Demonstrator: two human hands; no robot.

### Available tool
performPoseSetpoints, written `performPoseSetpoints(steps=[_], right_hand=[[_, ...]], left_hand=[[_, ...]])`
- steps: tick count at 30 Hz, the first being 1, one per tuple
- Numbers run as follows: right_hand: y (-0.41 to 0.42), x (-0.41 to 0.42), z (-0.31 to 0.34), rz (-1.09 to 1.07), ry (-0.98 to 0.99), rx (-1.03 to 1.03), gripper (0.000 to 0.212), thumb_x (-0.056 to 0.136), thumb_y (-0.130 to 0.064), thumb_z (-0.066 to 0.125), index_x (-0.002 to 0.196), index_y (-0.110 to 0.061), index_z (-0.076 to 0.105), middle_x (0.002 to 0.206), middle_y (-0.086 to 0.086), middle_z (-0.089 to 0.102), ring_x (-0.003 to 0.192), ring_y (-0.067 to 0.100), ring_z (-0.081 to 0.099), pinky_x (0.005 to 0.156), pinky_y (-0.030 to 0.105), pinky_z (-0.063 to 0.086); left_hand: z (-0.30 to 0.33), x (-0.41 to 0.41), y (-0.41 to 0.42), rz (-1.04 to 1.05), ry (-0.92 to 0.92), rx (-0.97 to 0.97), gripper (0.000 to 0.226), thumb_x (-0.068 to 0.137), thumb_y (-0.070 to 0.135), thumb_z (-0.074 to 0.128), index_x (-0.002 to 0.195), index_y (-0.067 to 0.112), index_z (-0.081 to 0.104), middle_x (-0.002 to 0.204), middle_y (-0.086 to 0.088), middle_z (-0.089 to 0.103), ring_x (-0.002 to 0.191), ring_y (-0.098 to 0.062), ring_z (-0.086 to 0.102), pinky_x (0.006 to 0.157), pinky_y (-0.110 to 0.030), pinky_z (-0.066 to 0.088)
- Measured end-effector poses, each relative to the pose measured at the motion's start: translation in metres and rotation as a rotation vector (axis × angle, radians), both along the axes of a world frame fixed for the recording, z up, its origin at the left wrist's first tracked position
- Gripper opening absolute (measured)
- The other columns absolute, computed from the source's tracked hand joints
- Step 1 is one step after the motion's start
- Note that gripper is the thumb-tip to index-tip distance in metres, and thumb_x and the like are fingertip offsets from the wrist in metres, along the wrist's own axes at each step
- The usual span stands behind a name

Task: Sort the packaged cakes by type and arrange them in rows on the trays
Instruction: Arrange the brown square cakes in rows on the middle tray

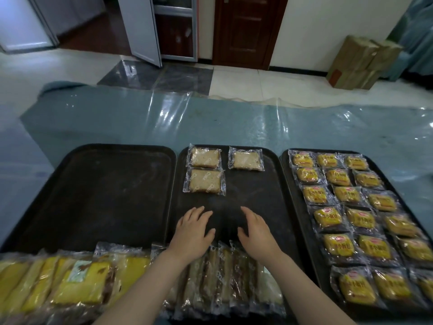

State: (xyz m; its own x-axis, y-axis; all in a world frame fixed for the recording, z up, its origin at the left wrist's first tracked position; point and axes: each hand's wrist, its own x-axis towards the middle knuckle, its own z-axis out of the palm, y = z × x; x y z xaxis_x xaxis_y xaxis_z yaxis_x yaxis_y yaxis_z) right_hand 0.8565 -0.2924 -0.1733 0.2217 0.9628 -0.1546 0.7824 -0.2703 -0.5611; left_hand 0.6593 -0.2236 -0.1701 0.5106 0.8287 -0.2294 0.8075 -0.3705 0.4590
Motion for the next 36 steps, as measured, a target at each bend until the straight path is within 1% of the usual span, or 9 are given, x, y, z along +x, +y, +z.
performPoseSetpoints(steps=[5,10,14,18,21,24,26,30,36], right_hand=[[-0.038,0.006,0.001,-0.087,0.064,-0.025,0.058,0.1,-0.028,0.054,0.152,-0.021,0.029,0.152,-0.002,0.039,0.142,0.014,0.032,0.116,0.034,0.033],[-0.077,0.002,-0.003,-0.159,0.109,-0.024,0.056,0.101,-0.032,0.052,0.151,-0.016,0.032,0.153,-0.001,0.036,0.142,0.013,0.029,0.114,0.025,0.029],[-0.099,-0.004,-0.008,-0.229,0.113,-0.045,0.062,0.098,-0.039,0.056,0.15,-0.014,0.033,0.152,0.002,0.036,0.141,0.017,0.031,0.114,0.027,0.028],[-0.117,-0.01,-0.013,-0.304,0.111,-0.031,0.071,0.089,-0.055,0.063,0.144,-0.018,0.039,0.145,-0.001,0.041,0.135,0.019,0.038,0.109,0.034,0.039],[-0.13,-0.017,-0.017,-0.406,0.128,-0.017,0.068,0.087,-0.049,0.068,0.14,-0.015,0.041,0.139,0.001,0.044,0.128,0.02,0.044,0.101,0.033,0.042],[-0.139,-0.02,-0.019,-0.444,0.141,-0.036,0.063,0.089,-0.043,0.069,0.135,-0.011,0.042,0.132,0.002,0.046,0.119,0.018,0.048,0.088,0.024,0.039],[-0.142,-0.018,-0.021,-0.447,0.154,-0.033,0.063,0.087,-0.043,0.071,0.134,-0.011,0.043,0.131,0.001,0.046,0.111,0.013,0.048,0.087,0.023,0.038],[-0.144,-0.011,-0.021,-0.497,0.231,-0.037,0.07,0.082,-0.044,0.076,0.136,-0.016,0.042,0.131,0.0,0.048,0.113,0.016,0.054,0.096,0.034,0.049],[-0.142,-0.007,-0.013,-0.536,0.386,-0.037,0.06,0.082,-0.044,0.076,0.129,-0.026,0.042,0.115,-0.008,0.056,0.098,0.009,0.06,0.085,0.036,0.056]], left_hand=[[0.006,-0.005,-0.03,0.014,-0.052,-0.017,0.051,0.101,0.038,0.045,0.15,0.03,0.033,0.16,0.006,0.023,0.15,-0.015,0.009,0.122,-0.039,0.013],[0.006,-0.014,-0.059,0.02,-0.061,-0.011,0.051,0.1,0.036,0.048,0.149,0.031,0.034,0.159,0.009,0.024,0.15,-0.013,0.01,0.122,-0.037,0.014],[0.004,-0.018,-0.076,0.021,-0.09,-0.024,0.056,0.1,0.038,0.046,0.152,0.033,0.027,0.161,0.01,0.02,0.15,-0.012,0.009,0.123,-0.039,0.013],[0.007,-0.021,-0.088,0.004,-0.084,-0.004,0.054,0.101,0.033,0.045,0.151,0.038,0.028,0.163,0.009,0.012,0.15,-0.014,0.005,0.123,-0.038,0.006],[0.008,-0.023,-0.095,-0.009,-0.088,-0.019,0.051,0.1,0.03,0.045,0.148,0.042,0.033,0.164,0.009,0.009,0.151,-0.016,0.004,0.123,-0.042,0.006],[0.008,-0.025,-0.101,-0.025,-0.044,-0.025,0.057,0.099,0.029,0.045,0.151,0.045,0.025,0.165,0.008,-0.001,0.151,-0.02,0.0,0.124,-0.046,0.004],[0.007,-0.025,-0.104,-0.038,-0.007,-0.011,0.061,0.099,0.03,0.045,0.153,0.044,0.019,0.165,0.007,-0.005,0.152,-0.022,-0.002,0.122,-0.045,0.001],[0.009,-0.023,-0.11,-0.02,0.002,0.007,0.064,0.098,0.029,0.046,0.154,0.041,0.018,0.165,0.004,-0.007,0.152,-0.023,-0.005,0.12,-0.042,-0.003],[0.014,-0.022,-0.117,-0.042,-0.036,0.017,0.061,0.099,0.027,0.045,0.154,0.035,0.021,0.165,0.004,-0.005,0.151,-0.019,-0.004,0.121,-0.04,0.001]])
